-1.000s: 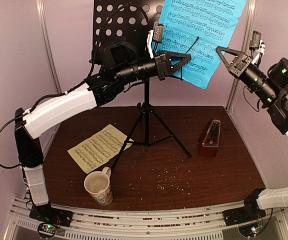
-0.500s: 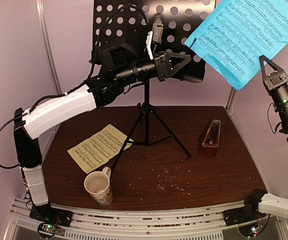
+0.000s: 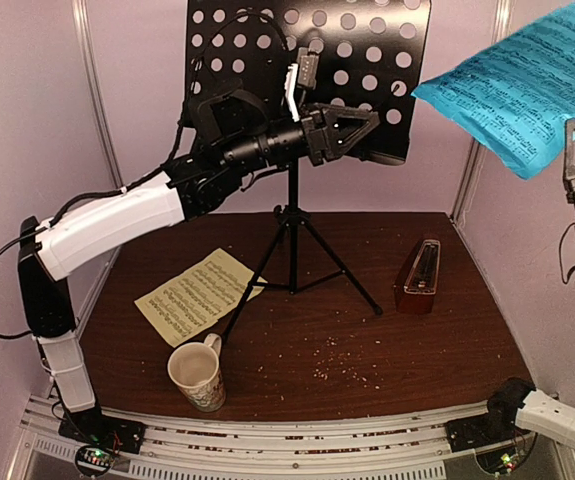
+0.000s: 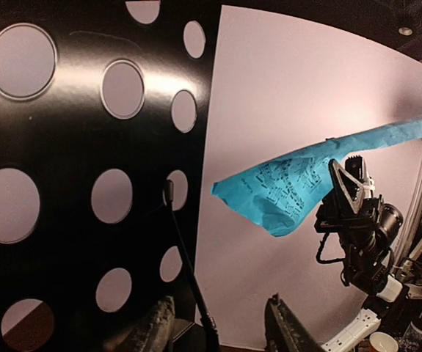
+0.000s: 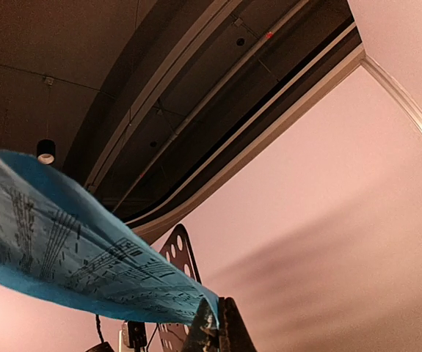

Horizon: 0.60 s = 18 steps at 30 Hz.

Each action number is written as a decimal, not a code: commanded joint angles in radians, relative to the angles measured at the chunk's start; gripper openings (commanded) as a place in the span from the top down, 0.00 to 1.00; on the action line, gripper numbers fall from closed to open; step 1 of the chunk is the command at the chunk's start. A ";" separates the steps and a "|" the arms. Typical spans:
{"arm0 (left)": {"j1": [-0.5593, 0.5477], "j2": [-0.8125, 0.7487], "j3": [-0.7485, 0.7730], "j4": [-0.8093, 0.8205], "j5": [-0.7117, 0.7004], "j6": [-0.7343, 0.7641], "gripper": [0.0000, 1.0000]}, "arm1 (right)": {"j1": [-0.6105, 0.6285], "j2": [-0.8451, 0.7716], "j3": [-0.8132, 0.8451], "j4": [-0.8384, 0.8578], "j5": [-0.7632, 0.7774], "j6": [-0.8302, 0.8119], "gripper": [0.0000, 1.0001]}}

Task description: Pack up the instrument practice props

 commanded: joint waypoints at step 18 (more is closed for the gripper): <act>-0.004 -0.414 -0.505 0.138 -0.007 0.428 0.25 | 0.007 0.114 0.239 -0.296 -0.495 0.034 1.00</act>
